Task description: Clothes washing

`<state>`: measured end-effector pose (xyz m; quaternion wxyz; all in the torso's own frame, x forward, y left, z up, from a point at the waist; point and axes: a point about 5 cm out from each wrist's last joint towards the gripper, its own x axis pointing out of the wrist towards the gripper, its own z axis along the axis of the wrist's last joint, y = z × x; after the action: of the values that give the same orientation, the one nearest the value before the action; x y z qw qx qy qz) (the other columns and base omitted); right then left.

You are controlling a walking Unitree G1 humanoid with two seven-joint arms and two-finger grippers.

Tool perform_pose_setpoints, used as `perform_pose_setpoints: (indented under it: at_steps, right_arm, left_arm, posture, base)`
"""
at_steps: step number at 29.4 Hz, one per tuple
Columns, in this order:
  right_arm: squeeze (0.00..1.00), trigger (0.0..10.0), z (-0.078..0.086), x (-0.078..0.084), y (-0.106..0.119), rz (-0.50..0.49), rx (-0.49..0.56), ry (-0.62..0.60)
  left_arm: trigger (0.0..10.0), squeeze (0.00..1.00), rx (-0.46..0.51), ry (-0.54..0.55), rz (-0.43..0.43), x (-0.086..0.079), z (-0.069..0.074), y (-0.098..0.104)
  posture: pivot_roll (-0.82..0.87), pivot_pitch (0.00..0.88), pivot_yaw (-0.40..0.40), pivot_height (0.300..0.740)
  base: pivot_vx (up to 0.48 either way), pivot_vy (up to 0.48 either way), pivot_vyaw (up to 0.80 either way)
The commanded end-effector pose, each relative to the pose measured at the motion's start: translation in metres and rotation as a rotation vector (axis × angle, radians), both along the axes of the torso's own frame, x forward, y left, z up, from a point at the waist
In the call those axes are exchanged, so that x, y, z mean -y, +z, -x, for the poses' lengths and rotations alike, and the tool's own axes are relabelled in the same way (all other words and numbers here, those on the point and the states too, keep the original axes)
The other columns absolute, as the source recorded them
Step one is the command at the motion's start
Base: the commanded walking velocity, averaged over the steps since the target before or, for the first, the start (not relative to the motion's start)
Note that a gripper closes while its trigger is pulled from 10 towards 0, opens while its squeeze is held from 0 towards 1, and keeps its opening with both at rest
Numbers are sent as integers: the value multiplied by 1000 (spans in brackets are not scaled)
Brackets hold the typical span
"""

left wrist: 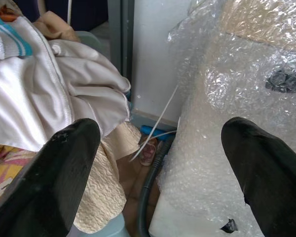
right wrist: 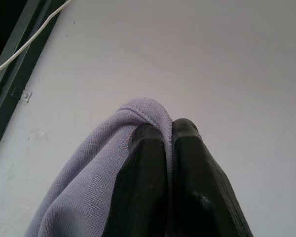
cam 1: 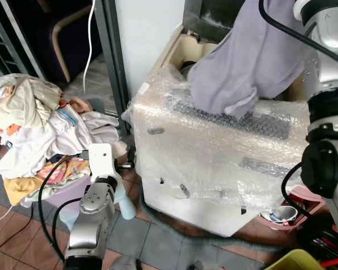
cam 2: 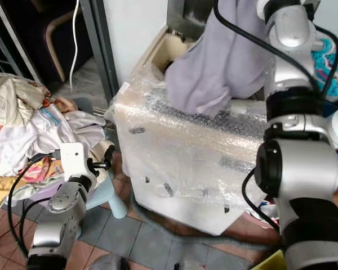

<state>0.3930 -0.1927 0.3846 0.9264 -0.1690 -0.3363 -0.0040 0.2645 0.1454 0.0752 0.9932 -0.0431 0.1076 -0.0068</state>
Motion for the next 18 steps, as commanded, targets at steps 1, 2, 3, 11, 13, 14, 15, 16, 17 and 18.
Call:
perform_pose_setpoints:
  at_steps: [1,2,3,11,13,14,15,16,17,18]
  right_arm:
    - [0,10000,-5,7,-22,9,-80,-18]
    - [0,10000,-10,4,-41,29,-155,6]
    - [0,10000,-10,4,-41,29,-155,6]
    - [1000,10000,3,-23,-148,106,-492,338]
    - [1000,10000,14,-23,-163,77,-499,340]
    - [1000,10000,19,-25,-168,82,-494,337]
    - [1000,10000,19,-25,-168,82,-494,337]
    - [1000,10000,27,-27,-173,66,-461,319]
    - [1000,10000,31,-28,-174,46,-444,311]
    - [1000,10000,31,-28,-174,46,-444,311]
  left_arm:
    - [10000,0,-7,-1,8,3,1,0]
    - [10000,0,-9,0,9,3,2,-1]
    - [10000,0,-9,0,9,3,2,-1]
    - [10000,0,-20,1,16,3,4,-2]
    - [10000,0,-41,7,17,4,3,-4]
    - [10000,0,-42,7,17,4,3,-4]
    - [10000,0,-42,7,17,4,3,-4]
    - [10000,0,-40,9,20,4,2,-4]
    - [10000,0,-39,15,27,5,2,-4]
    - [10000,0,-39,15,27,5,2,-4]
  posture:
    - [-7,0,-12,740]
    - [-6,0,-14,740]
    - [-6,0,-14,740]
    - [-17,0,-8,740]
    - [-21,0,-7,740]
    - [-21,0,-7,740]
    - [-21,0,-7,740]
    - [-23,0,-6,740]
    - [-23,0,-6,740]
    - [-23,0,-6,740]
  base:
    - [0,0,0]
    - [0,0,0]
    - [0,0,0]
    - [0,0,0]
    - [0,0,0]
    - [0,0,0]
    - [0,0,0]
    - [0,0,0]
    - [0,0,0]
    - [0,0,0]
